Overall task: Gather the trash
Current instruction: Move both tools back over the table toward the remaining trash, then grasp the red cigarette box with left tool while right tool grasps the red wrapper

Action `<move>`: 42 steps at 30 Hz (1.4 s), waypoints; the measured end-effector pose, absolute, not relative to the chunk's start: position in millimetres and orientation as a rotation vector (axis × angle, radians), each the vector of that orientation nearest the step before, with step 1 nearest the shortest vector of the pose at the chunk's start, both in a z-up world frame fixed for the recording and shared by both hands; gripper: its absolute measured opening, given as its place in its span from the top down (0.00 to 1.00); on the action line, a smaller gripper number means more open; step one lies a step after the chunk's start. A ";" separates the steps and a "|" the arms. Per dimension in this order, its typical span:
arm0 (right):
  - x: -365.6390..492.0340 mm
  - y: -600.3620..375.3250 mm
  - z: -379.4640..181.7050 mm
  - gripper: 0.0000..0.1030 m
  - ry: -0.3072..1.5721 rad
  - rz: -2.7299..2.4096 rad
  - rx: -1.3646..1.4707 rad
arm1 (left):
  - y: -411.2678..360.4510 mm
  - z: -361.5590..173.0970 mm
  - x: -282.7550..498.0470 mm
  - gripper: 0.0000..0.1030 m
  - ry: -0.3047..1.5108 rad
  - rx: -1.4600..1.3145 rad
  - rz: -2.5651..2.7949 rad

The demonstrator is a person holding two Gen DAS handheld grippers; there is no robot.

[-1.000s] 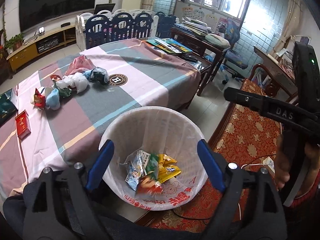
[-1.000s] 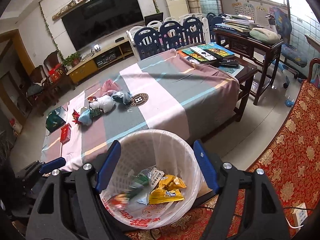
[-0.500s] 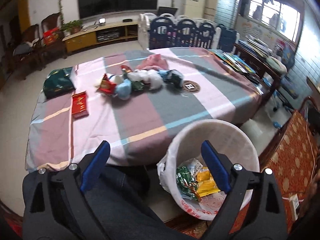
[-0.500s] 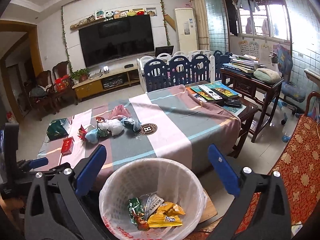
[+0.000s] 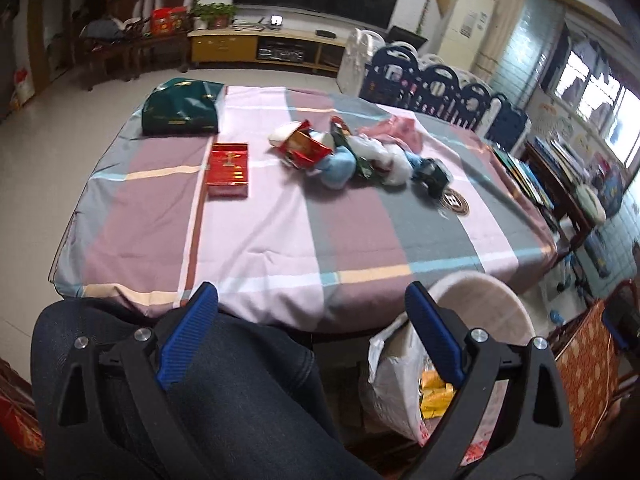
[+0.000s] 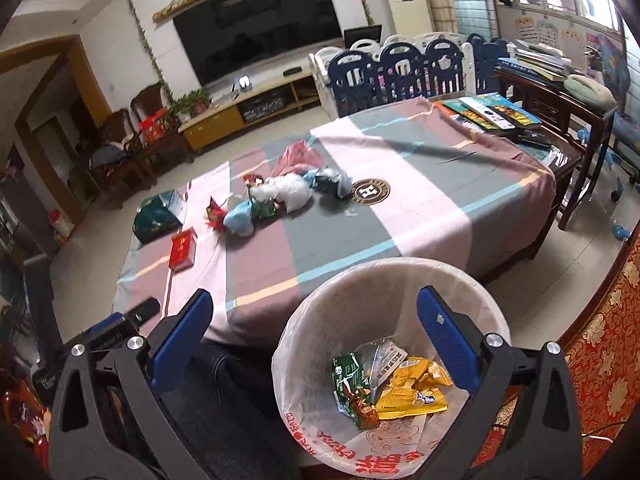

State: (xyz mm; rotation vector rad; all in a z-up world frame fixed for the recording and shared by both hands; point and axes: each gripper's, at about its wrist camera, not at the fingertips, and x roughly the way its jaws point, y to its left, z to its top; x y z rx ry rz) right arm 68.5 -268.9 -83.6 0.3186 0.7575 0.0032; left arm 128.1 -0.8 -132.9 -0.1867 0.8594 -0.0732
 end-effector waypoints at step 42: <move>377.8 -65.1 -161.3 0.39 0.954 0.225 -0.101 | 164.8 -194.1 269.3 0.13 0.972 -0.298 0.086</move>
